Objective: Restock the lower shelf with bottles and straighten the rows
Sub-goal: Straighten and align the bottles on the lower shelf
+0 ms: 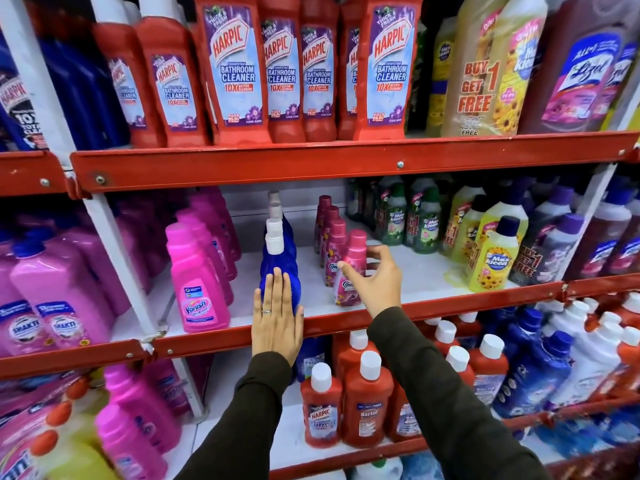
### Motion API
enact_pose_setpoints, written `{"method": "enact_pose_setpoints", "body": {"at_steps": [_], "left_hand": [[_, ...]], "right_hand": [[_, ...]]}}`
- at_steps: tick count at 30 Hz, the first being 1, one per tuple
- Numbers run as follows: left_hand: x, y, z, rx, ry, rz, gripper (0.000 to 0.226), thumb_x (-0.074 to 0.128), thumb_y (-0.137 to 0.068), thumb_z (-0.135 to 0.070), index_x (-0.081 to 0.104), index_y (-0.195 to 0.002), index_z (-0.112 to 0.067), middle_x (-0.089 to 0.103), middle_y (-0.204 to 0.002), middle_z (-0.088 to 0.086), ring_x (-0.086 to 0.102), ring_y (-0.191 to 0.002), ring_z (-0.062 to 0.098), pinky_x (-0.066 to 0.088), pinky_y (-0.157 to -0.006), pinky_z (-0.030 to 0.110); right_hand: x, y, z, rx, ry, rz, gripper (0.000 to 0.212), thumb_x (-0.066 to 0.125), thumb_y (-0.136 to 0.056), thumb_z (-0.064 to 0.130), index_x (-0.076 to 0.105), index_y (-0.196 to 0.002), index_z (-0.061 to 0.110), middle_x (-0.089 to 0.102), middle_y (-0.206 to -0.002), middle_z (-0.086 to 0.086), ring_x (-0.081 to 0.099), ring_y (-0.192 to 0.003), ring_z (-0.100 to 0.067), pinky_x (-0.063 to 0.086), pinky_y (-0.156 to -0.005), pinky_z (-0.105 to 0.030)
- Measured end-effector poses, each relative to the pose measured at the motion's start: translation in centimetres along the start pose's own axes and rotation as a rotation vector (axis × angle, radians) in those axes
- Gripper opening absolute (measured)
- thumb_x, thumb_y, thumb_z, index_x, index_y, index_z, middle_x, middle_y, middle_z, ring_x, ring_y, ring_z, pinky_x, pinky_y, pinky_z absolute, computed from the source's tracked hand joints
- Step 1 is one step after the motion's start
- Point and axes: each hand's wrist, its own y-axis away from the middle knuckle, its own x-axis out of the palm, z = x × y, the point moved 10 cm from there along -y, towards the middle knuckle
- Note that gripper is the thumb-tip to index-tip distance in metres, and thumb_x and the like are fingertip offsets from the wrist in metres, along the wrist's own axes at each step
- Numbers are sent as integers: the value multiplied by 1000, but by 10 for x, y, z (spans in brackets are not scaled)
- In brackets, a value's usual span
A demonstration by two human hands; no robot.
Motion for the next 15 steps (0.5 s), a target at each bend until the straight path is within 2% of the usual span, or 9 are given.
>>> {"method": "enact_pose_setpoints", "body": {"at_steps": [4, 9, 15], "left_hand": [[-2, -1, -1, 3, -8, -4, 75, 29, -100, -33, -5, -161, -4, -19, -169, 13, -14, -158, 25, -10, -128, 42], [-1, 0, 0, 5, -6, 1, 77, 29, -99, -33, -6, -161, -5, -20, -169, 13, -15, -157, 25, -9, -128, 42], [2, 0, 0, 5, -11, 18, 77, 30, -99, -33, -6, -161, -5, -20, -169, 13, -16, -157, 25, -10, -128, 42]], "right_hand": [[15, 4, -2, 11, 47, 16, 54, 84, -71, 39, 54, -112, 19, 67, -114, -3, 62, -102, -17, 52, -94, -33], [22, 4, -6, 18, 74, 25, 53, 83, -72, 40, 51, -112, 23, 64, -116, 0, 60, -99, -13, 48, -87, -25], [23, 2, -8, 2, 123, 26, 54, 82, -74, 40, 51, -115, 23, 63, -119, -2, 59, -103, -14, 54, -95, -33]]}}
